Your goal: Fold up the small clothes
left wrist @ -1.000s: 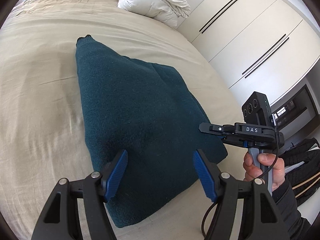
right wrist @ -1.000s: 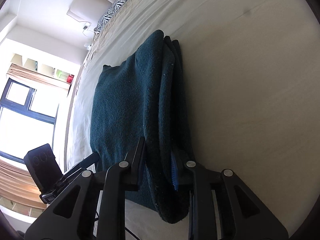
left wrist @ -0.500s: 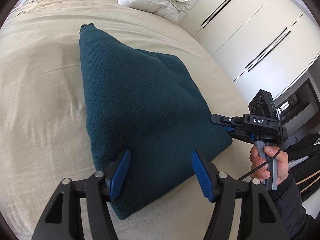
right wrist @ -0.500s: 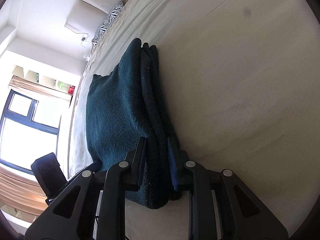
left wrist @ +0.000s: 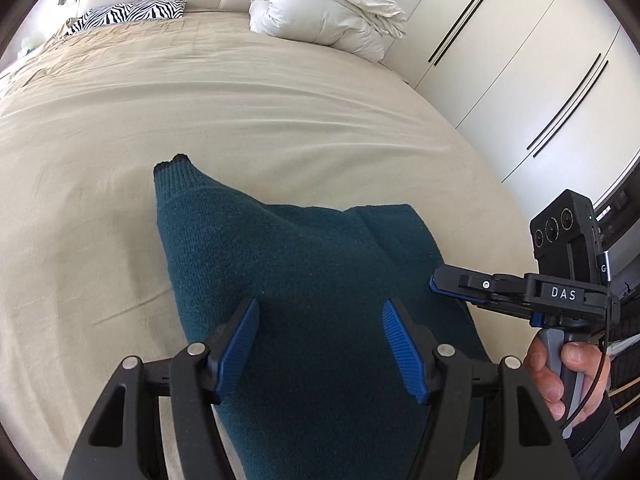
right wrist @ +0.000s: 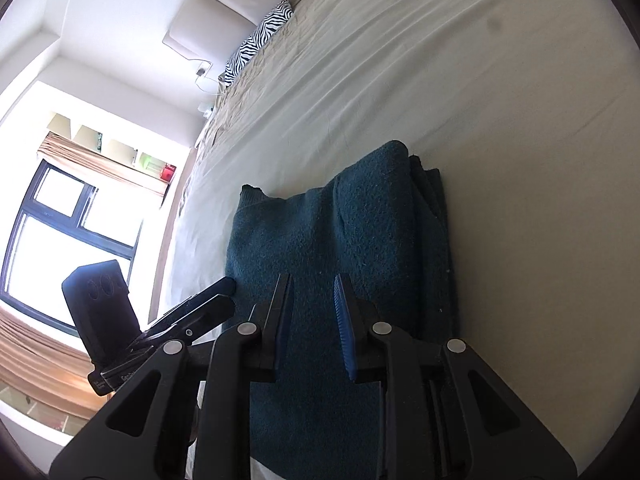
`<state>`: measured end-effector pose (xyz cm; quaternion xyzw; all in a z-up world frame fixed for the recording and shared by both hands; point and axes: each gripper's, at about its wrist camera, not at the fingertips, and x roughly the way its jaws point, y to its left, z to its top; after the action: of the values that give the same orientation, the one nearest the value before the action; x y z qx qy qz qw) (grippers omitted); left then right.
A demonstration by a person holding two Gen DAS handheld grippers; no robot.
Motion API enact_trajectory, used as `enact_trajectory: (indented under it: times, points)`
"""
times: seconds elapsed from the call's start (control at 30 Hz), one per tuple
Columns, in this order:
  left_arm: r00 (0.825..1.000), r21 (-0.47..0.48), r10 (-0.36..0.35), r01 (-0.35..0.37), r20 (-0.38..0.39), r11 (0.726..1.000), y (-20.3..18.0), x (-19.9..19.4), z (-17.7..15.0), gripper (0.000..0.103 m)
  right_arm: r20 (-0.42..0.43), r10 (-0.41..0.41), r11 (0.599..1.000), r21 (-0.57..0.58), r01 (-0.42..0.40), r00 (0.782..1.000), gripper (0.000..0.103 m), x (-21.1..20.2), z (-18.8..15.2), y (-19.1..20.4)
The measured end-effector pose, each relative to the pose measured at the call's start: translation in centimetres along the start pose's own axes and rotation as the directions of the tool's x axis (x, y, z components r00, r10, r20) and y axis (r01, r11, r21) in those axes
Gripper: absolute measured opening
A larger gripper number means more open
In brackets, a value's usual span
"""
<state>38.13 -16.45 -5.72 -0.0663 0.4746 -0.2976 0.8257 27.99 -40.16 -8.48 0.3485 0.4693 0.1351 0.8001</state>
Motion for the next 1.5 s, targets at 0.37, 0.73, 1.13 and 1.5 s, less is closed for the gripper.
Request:
enact_trajectory:
  times: [0.37, 0.73, 1.13, 1.5]
  points:
    - [1.000, -0.005, -0.003, 0.003, 0.008, 1.000, 0.5, 1.0, -0.8, 0.065, 0.004, 0.035, 0.999, 0.040, -0.035, 0.999, 0.020, 0.6, -0.3, -2.5]
    - [1.000, 0.074, -0.003, 0.001, 0.030, 0.997, -1.3, 0.0, -4.8, 0.065, -0.035, 0.192, 0.981, 0.039, -0.190, 0.981, 0.020, -1.3, -6.6, -4.6]
    - [0.994, 0.073, -0.042, 0.035, 0.103, 0.997, -2.0, -4.4, -7.2, 0.068, 0.044, 0.211, 0.977, 0.021, -0.212, 0.976, 0.053, -5.0, -8.4, -3.6]
    - [0.995, -0.219, -0.094, 0.095, 0.019, 0.971, 5.1, -3.9, -7.0, 0.091, -0.062, 0.002, 0.997, 0.074, 0.003, 0.998, 0.069, -2.7, -2.1, -5.3]
